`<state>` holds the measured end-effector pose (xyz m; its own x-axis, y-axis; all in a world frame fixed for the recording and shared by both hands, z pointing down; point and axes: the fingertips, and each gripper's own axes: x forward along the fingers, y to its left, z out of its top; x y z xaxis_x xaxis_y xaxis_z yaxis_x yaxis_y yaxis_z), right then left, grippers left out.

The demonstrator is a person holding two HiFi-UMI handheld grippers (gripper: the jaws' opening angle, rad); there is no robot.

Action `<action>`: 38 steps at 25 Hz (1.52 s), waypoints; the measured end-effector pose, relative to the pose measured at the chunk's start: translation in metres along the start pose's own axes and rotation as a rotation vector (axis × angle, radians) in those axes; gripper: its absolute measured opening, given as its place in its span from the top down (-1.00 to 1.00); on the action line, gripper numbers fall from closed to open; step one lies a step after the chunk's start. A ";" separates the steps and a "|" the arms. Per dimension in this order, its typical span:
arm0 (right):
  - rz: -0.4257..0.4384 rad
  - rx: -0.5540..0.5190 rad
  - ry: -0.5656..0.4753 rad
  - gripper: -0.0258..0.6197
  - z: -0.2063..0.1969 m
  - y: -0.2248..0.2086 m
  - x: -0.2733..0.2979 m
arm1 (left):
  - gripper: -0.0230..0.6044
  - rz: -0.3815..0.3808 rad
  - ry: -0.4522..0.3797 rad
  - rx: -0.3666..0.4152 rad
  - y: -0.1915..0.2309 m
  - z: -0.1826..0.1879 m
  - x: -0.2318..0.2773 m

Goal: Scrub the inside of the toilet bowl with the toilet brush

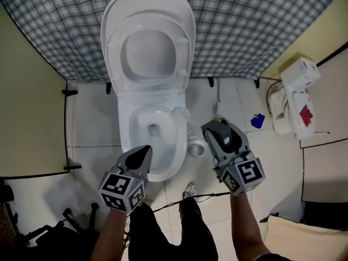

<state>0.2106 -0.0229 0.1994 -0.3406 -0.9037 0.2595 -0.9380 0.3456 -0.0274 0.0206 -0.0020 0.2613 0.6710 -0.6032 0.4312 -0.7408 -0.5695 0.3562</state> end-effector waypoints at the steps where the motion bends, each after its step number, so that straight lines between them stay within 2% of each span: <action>1: 0.017 0.007 0.003 0.23 -0.004 0.009 0.009 | 0.94 0.008 0.004 -0.004 0.007 -0.001 -0.001; 9: 0.047 0.071 0.075 0.23 -0.069 0.058 0.072 | 0.95 0.036 0.037 -0.031 0.052 -0.030 0.004; 12: 0.032 0.081 0.091 0.23 -0.093 0.060 0.099 | 0.95 0.048 0.032 -0.038 0.070 -0.037 0.015; 21: -0.056 0.076 0.162 0.23 -0.163 0.045 0.149 | 0.95 -0.001 0.056 -0.042 0.090 -0.064 0.038; 26: -0.122 0.069 0.130 0.24 -0.175 0.034 0.157 | 0.95 -0.016 0.068 -0.045 0.094 -0.081 0.049; 30: -0.130 0.134 0.054 0.24 -0.173 0.033 0.163 | 0.95 -0.021 0.034 -0.042 0.096 -0.081 0.049; 34: -0.114 0.234 0.009 0.24 -0.176 0.039 0.174 | 0.95 -0.017 0.037 -0.056 0.104 -0.089 0.048; 38: -0.048 0.275 -0.007 0.24 -0.173 0.062 0.188 | 0.95 -0.002 0.038 -0.046 0.115 -0.090 0.041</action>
<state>0.0994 -0.1274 0.4137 -0.2952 -0.9195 0.2597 -0.9350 0.2220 -0.2766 -0.0400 -0.0421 0.3942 0.6712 -0.5802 0.4614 -0.7409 -0.5438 0.3941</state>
